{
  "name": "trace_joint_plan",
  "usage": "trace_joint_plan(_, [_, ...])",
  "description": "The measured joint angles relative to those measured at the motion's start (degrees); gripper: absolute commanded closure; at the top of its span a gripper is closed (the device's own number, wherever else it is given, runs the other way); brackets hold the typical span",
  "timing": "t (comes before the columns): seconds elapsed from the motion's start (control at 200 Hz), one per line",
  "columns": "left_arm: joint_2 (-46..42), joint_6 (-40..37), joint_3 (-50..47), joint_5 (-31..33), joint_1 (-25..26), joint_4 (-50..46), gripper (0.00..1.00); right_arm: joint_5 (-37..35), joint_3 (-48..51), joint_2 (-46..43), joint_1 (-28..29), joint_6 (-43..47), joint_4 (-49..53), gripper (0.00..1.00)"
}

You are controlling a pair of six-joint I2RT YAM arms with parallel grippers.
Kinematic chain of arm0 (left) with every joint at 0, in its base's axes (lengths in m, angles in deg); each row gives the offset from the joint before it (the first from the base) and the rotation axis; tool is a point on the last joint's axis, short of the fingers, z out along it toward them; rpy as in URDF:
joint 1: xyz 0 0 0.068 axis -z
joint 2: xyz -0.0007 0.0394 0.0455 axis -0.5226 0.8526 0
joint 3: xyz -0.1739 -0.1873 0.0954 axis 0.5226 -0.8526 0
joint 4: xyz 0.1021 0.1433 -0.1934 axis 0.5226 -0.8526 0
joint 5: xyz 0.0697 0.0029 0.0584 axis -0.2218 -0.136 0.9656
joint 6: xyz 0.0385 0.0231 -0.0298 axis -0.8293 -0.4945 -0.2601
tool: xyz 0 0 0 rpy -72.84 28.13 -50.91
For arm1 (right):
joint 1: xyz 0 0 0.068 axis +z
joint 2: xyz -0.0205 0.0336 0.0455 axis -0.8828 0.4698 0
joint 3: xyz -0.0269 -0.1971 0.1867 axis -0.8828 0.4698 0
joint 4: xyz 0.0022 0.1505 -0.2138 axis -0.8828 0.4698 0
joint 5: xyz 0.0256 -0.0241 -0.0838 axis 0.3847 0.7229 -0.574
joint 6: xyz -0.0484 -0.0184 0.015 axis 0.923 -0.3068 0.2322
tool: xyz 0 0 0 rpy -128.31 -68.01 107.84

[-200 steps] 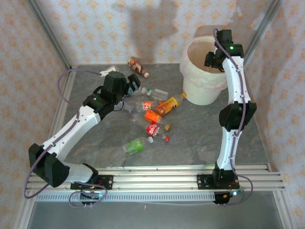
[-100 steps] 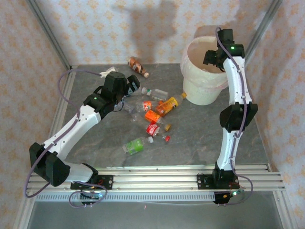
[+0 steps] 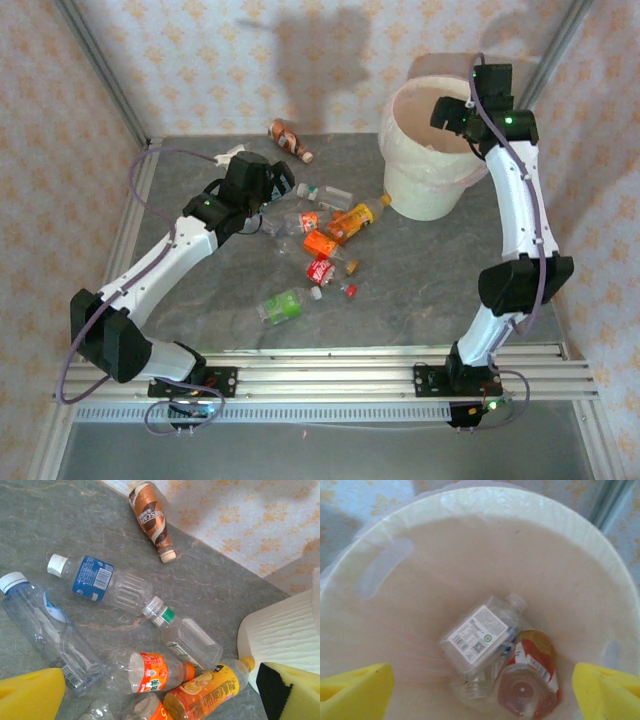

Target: Put the plastic bottles in the bin

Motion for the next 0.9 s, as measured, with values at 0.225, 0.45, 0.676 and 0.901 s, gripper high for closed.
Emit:
trace_joint_plan(0.225, [2.1, 1.6, 0.1, -0.2, -0.6, -0.3, 0.0, 5.3, 15.7, -12.1, 2.4, 0.0, -11.6, 0.07])
trace_joint_plan(0.45, [2.6, 2.8, 0.2, -0.3, -0.7, -0.8, 0.0, 16.9, 27.1, -22.1, 8.3, 3.8, -19.9, 0.08])
trace_joint_plan(0.676, [2.6, 5.1, 0.0, -0.2, -1.2, -1.3, 0.0, 25.0, 38.1, -27.0, 20.0, 10.7, -20.2, 0.1])
trace_joint_plan(0.901, [2.6, 8.9, -2.0, 0.7, -2.3, -3.7, 0.0, 29.8, 52.4, -26.9, 30.5, 19.2, -20.4, 0.11])
